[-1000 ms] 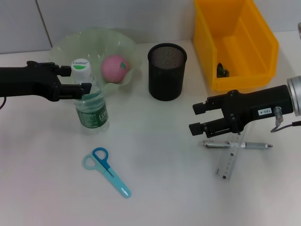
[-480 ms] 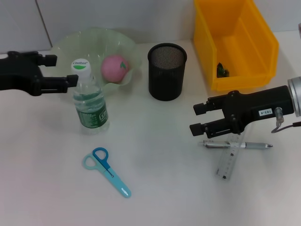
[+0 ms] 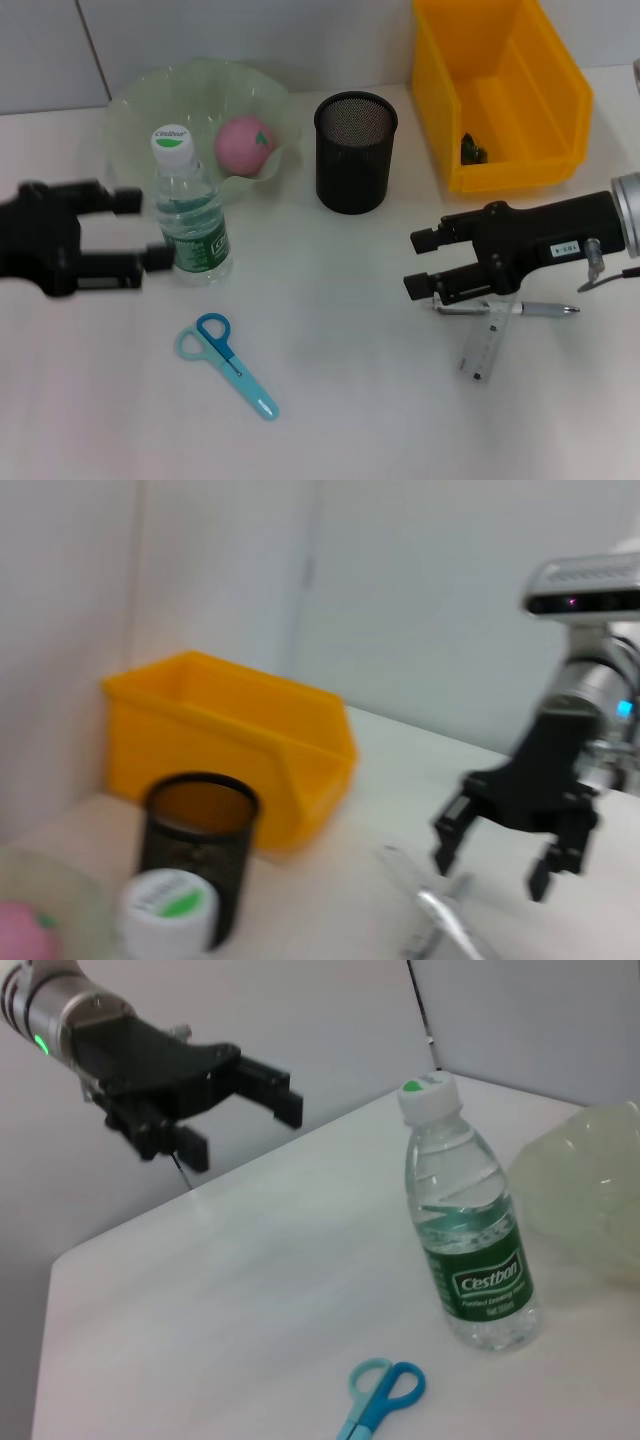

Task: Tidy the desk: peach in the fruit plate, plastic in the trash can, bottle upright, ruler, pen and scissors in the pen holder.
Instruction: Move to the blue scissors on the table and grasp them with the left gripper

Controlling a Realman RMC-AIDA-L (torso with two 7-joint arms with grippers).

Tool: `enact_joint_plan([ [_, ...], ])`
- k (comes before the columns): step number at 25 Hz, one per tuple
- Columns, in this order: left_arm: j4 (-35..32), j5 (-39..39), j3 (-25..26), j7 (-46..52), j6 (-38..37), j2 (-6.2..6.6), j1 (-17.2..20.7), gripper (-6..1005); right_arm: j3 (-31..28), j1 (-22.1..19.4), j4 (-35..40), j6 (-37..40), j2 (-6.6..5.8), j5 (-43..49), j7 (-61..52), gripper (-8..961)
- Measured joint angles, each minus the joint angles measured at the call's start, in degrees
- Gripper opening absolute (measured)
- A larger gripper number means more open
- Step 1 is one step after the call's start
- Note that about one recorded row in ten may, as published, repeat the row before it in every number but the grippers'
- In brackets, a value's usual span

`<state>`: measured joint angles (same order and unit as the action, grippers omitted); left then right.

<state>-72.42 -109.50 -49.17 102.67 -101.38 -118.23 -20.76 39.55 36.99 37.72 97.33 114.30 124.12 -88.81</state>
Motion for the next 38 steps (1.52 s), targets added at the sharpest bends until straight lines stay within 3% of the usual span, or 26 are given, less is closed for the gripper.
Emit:
enact_joint_plan([
  [7,8.69,-0.21,-2.18,-7.70,-3.00,0.12,-1.12,814,-0.60,-1.52,0.05,2.05,-0.20,-0.82,-0.14,750],
  [12,10.07,-0.52,-9.98,-10.80,-0.05,-0.02,-0.27,814,-0.14,-2.47,0.13,3.54,-0.32,-0.33,-1.83,751],
  [19,9.07,-0.60,-12.25,-9.85,-0.62,-0.04,-2.87,815,0.38,-3.53,0.05,3.03,0.17,0.15,-1.02,751],
  [21,7.40,-0.62,-13.53,-11.02,-1.05,-0.02,-3.78,815,0.53,-3.62,-0.12,2.97,0.22,0.16,-0.79,750],
  [25,-3.83,-3.50,-21.35,-15.05,1.74,-0.10,-5.55,815,0.45,-3.67,0.10,3.45,-0.14,0.17,-1.81,750],
  [26,-3.83,-3.50,-21.35,-15.05,1.74,-0.10,-5.55,815,0.45,-3.67,0.10,3.45,-0.14,0.17,-1.81,750],
  [30,-11.44,-15.23,-30.73,-17.57,7.16,-0.13,-9.13,815,0.41,-3.77,0.10,3.13,-0.62,0.17,-3.78,750],
  [36,-12.83,-22.08,-36.83,-22.45,10.35,-0.27,-10.62,814,0.12,-3.86,0.49,3.43,-0.91,0.17,-6.42,750],
  [38,-14.35,-27.26,-41.39,-23.64,11.31,-0.29,-11.17,814,0.25,-4.00,0.54,3.58,-0.98,0.17,-6.95,751],
])
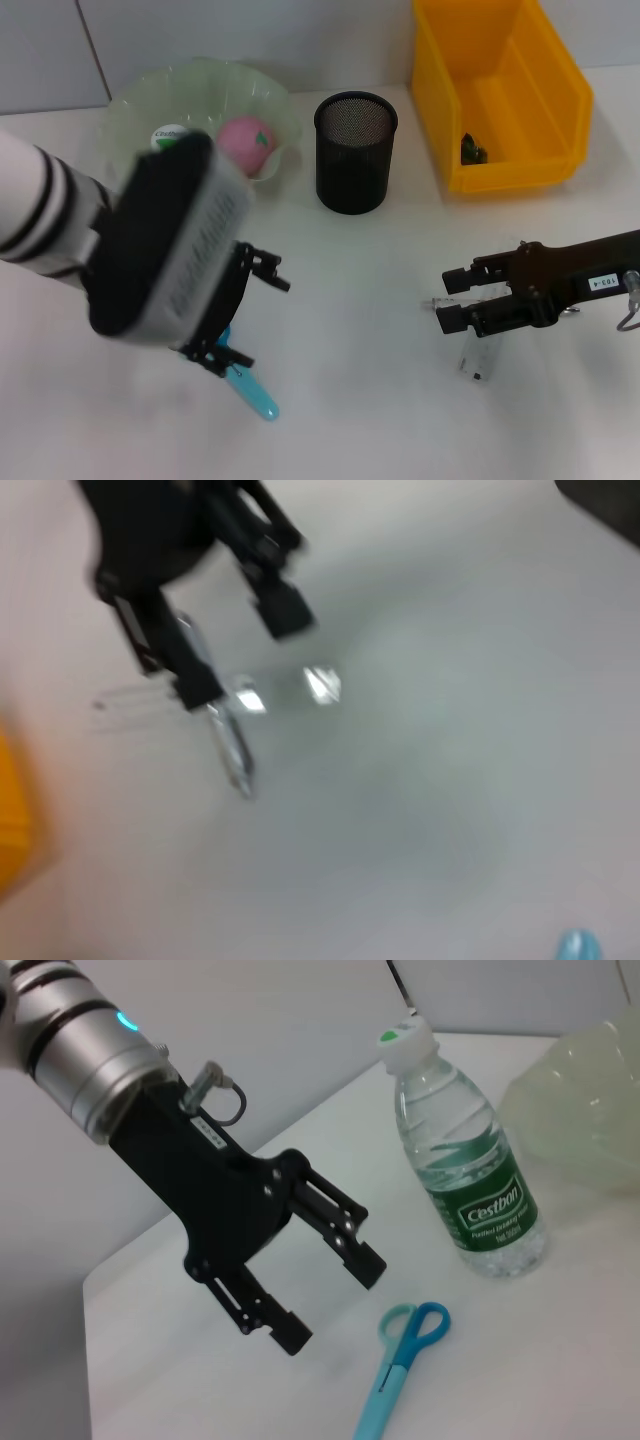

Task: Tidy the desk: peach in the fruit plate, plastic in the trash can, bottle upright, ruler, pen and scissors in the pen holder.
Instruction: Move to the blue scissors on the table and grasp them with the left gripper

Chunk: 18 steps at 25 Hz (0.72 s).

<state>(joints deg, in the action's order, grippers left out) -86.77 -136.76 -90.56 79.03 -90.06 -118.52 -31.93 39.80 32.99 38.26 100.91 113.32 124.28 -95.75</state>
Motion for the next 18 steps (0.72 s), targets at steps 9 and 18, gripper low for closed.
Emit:
enact_joint_plan([
  [9,0.52,-11.47,-8.97,-4.21,3.55,0.00,-0.65,815,0.10,-0.14,-0.35,-0.48,-0.22,0.00,-1.61,750],
  [18,5.68,-12.82,-12.40,-8.73,2.98,0.43,-3.15,814,0.39,0.25,-1.07,-4.27,0.46,0.02,-1.44,751],
])
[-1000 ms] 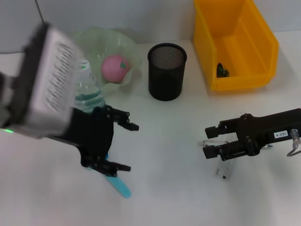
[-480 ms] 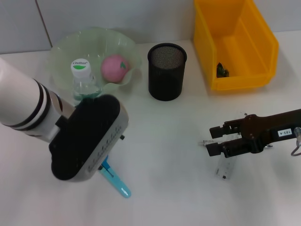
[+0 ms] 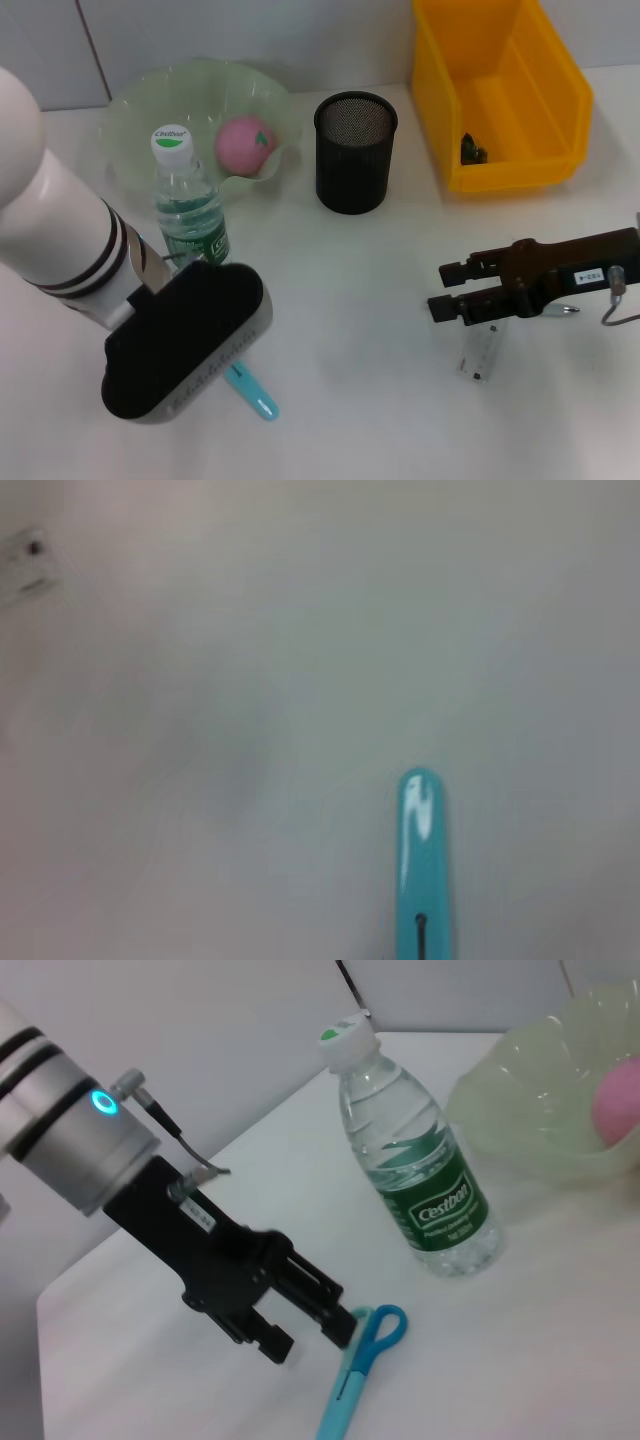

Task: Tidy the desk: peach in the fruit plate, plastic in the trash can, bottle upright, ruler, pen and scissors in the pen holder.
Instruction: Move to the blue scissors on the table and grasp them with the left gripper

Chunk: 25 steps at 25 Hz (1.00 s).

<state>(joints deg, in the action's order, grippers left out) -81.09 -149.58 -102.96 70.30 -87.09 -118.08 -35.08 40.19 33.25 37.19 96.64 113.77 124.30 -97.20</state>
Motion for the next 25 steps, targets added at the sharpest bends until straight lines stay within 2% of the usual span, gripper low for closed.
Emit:
enact_joint_plan([
  [8,3.84,0.10,-1.26,-1.98,-0.08,-0.16,-3.09,815,0.90,0.59,-0.28,-1.59,0.72,0.06,0.17,751],
  [10,5.90,-0.38,-1.16,-1.65,0.41,-0.39,-5.01,814,0.90,0.68,-0.27,-1.70,0.74,0.06,0.18,751],
  [12,5.90,-0.38,-1.16,-1.65,0.41,-0.39,-5.01,814,1.14,0.76,-0.20,-1.87,0.79,0.07,0.19,750],
  [14,10.04,-1.16,-1.02,0.01,0.76,-0.79,-8.27,814,1.72,0.91,0.03,-2.62,0.83,0.07,0.25,750],
  [25,14.62,-0.43,-2.67,3.72,0.88,-1.13,-12.44,814,3.62,1.97,-0.26,-6.38,0.83,0.07,1.24,751],
])
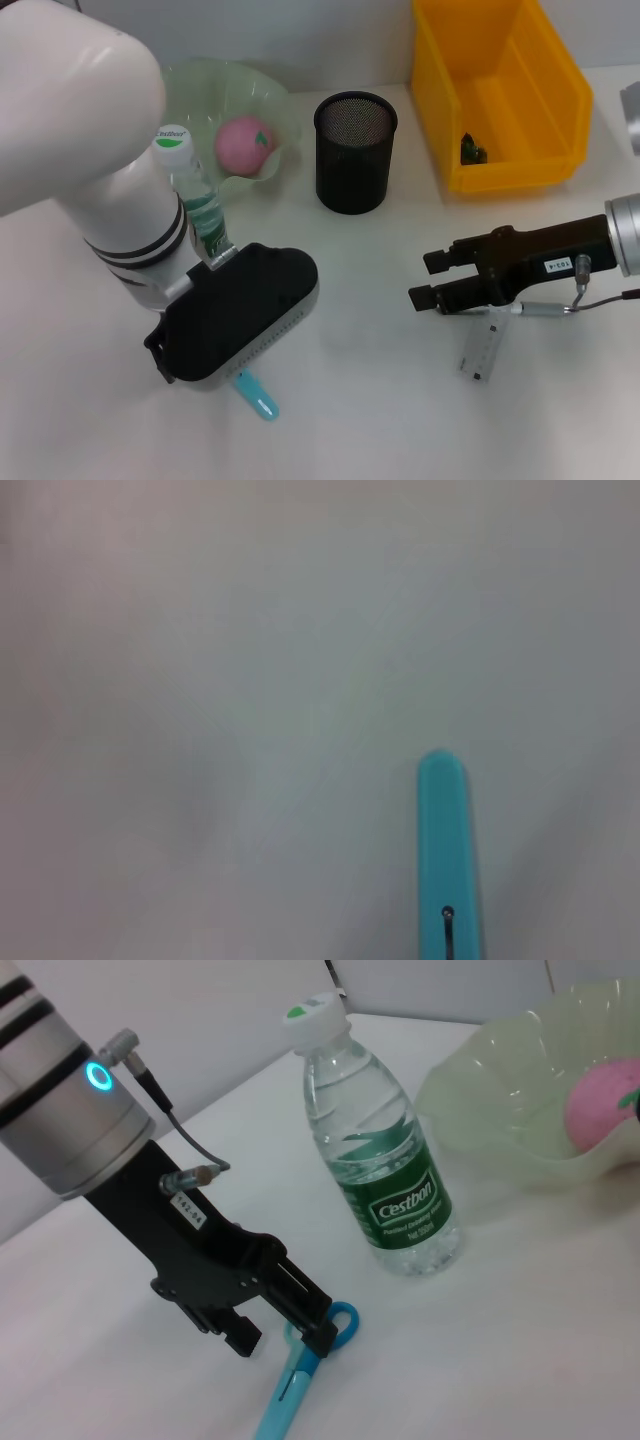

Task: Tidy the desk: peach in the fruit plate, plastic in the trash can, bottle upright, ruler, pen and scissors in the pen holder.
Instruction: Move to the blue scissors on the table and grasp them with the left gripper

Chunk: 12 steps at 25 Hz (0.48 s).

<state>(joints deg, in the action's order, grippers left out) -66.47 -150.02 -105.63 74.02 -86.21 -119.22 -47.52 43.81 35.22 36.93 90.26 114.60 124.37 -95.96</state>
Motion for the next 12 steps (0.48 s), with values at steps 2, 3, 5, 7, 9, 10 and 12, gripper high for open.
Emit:
enact_joint_plan([
  [2,-0.04,0.12,-0.01,0.13,0.00,0.00,-0.06,812,0.21,0.02,-0.04,-0.09,0.17,0.00,0.26,750],
  [3,-0.04,0.12,-0.01,0.13,0.00,0.00,-0.06,812,0.26,0.04,-0.07,-0.09,0.29,0.00,0.43,750],
  [5,-0.35,1.00,-0.22,0.69,-0.30,0.02,-0.14,809,0.54,0.09,-0.10,-0.09,0.46,0.00,0.56,750],
  [7,-0.28,1.22,-0.45,0.78,-0.36,0.03,-0.15,805,0.92,0.11,-0.11,-0.09,0.49,0.00,0.57,751],
  [9,-0.05,1.91,-1.13,0.83,-0.32,0.03,-0.16,801,1.07,0.11,-0.25,-0.10,0.51,0.00,0.69,751],
  [10,0.04,2.32,-1.42,0.83,-0.20,0.04,-0.16,799,1.07,0.11,-0.25,-0.10,0.51,0.00,0.69,751],
  [12,0.13,2.74,-1.69,0.81,-0.06,0.04,-0.17,795,1.13,0.11,-0.36,-0.10,0.55,0.00,0.75,750],
])
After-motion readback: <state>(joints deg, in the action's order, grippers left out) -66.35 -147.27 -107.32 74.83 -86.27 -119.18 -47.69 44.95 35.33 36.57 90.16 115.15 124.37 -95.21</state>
